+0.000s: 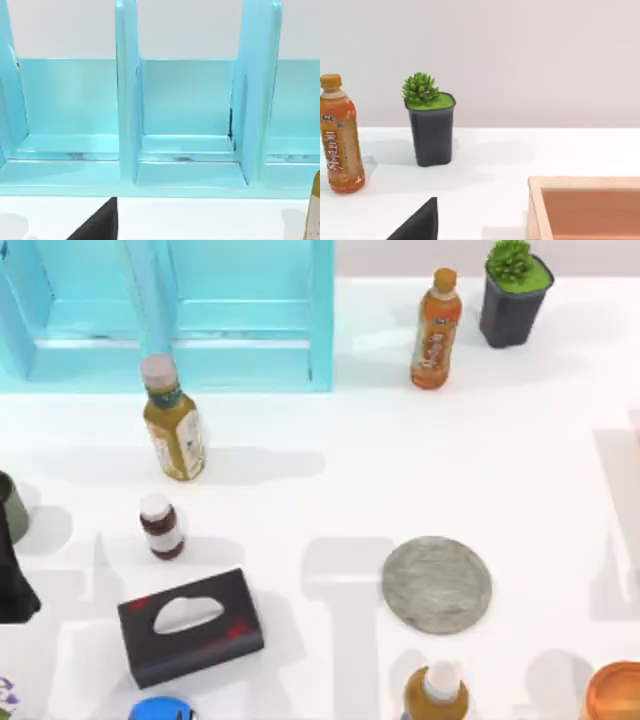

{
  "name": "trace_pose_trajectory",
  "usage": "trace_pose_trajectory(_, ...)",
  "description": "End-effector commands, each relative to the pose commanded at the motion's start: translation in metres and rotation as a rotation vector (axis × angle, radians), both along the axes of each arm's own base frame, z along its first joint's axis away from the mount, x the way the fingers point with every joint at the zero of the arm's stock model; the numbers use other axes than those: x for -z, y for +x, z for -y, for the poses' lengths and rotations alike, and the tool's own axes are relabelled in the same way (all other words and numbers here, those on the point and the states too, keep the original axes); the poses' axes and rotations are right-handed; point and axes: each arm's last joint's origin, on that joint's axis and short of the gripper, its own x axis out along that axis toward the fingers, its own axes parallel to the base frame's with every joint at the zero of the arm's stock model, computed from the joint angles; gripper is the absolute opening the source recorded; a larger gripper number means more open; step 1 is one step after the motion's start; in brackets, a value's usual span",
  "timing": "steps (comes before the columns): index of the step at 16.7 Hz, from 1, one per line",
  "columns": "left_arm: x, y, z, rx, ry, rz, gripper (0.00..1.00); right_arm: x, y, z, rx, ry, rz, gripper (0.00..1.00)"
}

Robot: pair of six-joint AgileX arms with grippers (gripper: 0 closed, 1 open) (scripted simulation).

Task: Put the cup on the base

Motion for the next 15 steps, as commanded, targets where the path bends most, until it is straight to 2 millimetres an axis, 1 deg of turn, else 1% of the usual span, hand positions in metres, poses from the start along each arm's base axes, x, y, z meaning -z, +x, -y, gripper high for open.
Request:
trace_pose_trajectory(3,-0.002,0.0,0.0,-0.002,0.01,-0.009,1.0,0.0,0.0,0.0,0.0,0.0,0.0,1.0)
trace_pose_trajectory(5,-0.011,0.0,-0.001,-0.01,0.06,-0.051,1.0,0.0,0.0,0.0,0.0,0.0,0.0,1.0)
trace_pose_trajectory(6,-0.019,0.0,-0.002,-0.016,0.101,-0.083,1.0,0.0,0.0,0.0,0.0,0.0,0.0,1.0)
trace_pose_trajectory(8,-0.041,0.003,-0.004,-0.027,0.212,-0.161,1.0,0.0,0.0,0.0,0.0,0.0,0.0,1.0)
trace_pose_trajectory(11,-0.088,0.013,-0.009,-0.021,0.448,-0.304,1.0,0.0,0.0,0.0,0.0,0.0,0.0,1.0)
trace_pose_trajectory(13,-0.121,0.027,-0.013,0.015,0.635,-0.416,1.0,0.0,0.0,0.0,0.0,0.0,0.0,1.0)
trace_pose_trajectory(15,-0.149,0.048,-0.018,0.086,0.822,-0.545,1.0,0.0,0.0,0.0,0.0,0.0,0.0,1.0)
